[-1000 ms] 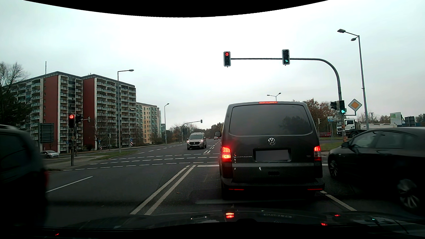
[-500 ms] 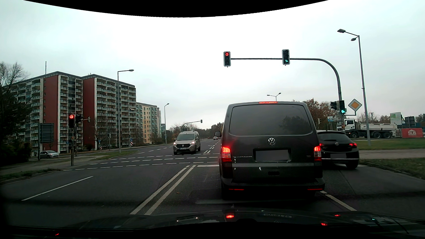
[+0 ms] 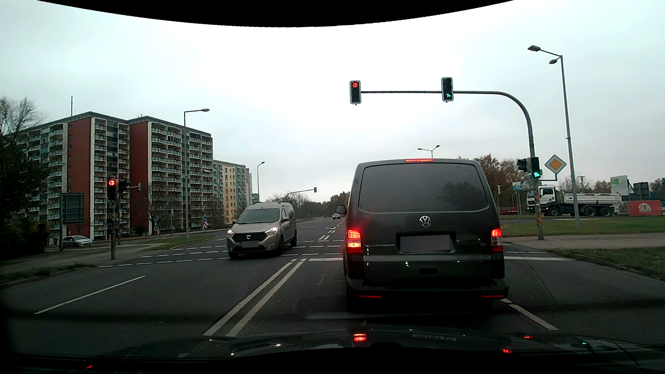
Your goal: Follow the waypoints while adhering to traffic rules and regulations
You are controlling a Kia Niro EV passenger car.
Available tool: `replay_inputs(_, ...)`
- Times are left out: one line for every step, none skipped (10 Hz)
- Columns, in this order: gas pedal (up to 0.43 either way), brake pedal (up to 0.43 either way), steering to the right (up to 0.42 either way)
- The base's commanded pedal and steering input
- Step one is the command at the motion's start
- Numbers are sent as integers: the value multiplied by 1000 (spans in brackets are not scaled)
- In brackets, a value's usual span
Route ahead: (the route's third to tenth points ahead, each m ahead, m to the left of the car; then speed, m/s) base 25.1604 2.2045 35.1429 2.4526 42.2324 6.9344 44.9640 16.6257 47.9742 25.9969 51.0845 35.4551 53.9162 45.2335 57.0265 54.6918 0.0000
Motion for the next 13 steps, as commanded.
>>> replay_inputs(0,372,-6)
replay_inputs(0,366,-6)
replay_inputs(0,372,-6)
replay_inputs(0,372,-6)
replay_inputs(0,372,-6)
replay_inputs(0,372,-6)
replay_inputs(0,372,-6)
replay_inputs(0,372,-6)
replay_inputs(0,372,-6)
replay_inputs(0,372,-6)
replay_inputs(0,372,-6)
replay_inputs(0,372,-6)
replay_inputs(0,372,-6)
